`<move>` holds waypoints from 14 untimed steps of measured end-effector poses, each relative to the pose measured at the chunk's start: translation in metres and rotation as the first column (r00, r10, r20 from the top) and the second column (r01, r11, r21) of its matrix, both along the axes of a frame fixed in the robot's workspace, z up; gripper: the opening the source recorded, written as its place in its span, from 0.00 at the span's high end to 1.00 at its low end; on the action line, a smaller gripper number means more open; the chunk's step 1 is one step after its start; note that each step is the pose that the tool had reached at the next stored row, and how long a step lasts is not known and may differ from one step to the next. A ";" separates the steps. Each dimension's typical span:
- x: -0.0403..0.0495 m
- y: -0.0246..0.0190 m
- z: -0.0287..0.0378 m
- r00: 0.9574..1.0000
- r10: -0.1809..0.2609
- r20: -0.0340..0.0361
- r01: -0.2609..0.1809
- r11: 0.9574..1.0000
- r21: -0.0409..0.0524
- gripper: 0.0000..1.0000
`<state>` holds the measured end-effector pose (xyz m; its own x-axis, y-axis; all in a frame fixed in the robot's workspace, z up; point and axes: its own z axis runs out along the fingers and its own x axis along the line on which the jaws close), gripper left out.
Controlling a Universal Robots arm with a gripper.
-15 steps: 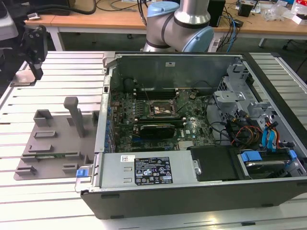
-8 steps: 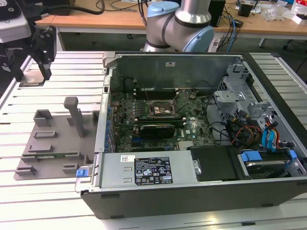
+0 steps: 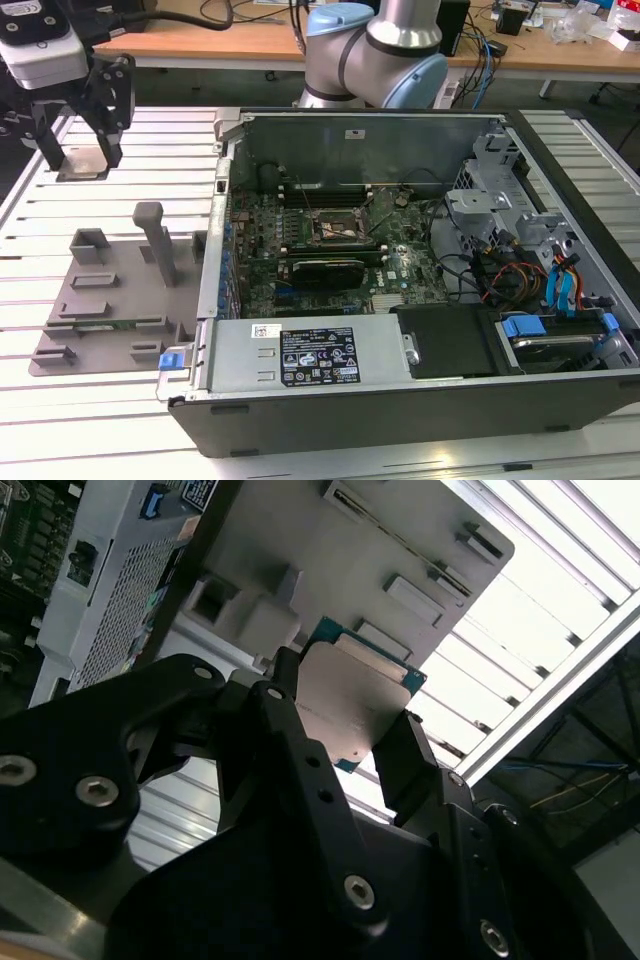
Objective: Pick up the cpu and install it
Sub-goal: 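Pick up the cpu and move it towards the insertion slot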
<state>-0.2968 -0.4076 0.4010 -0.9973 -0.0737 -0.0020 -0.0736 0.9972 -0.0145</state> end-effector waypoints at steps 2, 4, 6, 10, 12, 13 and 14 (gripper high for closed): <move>0.0045 0.0000 0.0000 1.000 0.000 0.000 0.000 1.000 0.000 0.45; 0.0081 0.0000 0.0000 1.000 0.000 0.000 0.000 1.000 -0.001 0.45; 0.0115 0.0001 0.0000 1.000 0.000 0.000 0.000 1.000 -0.001 0.45; 0.0212 0.0004 0.0000 1.000 0.000 0.000 0.000 1.000 -0.001 0.45; 0.0252 0.0006 0.0000 1.000 0.000 0.000 0.000 1.000 -0.001 0.45; 0.0264 0.0006 0.0000 1.000 0.000 0.000 0.000 1.000 -0.001 0.45; 0.0284 0.0007 0.0000 1.000 0.000 0.000 0.000 1.000 -0.001 0.45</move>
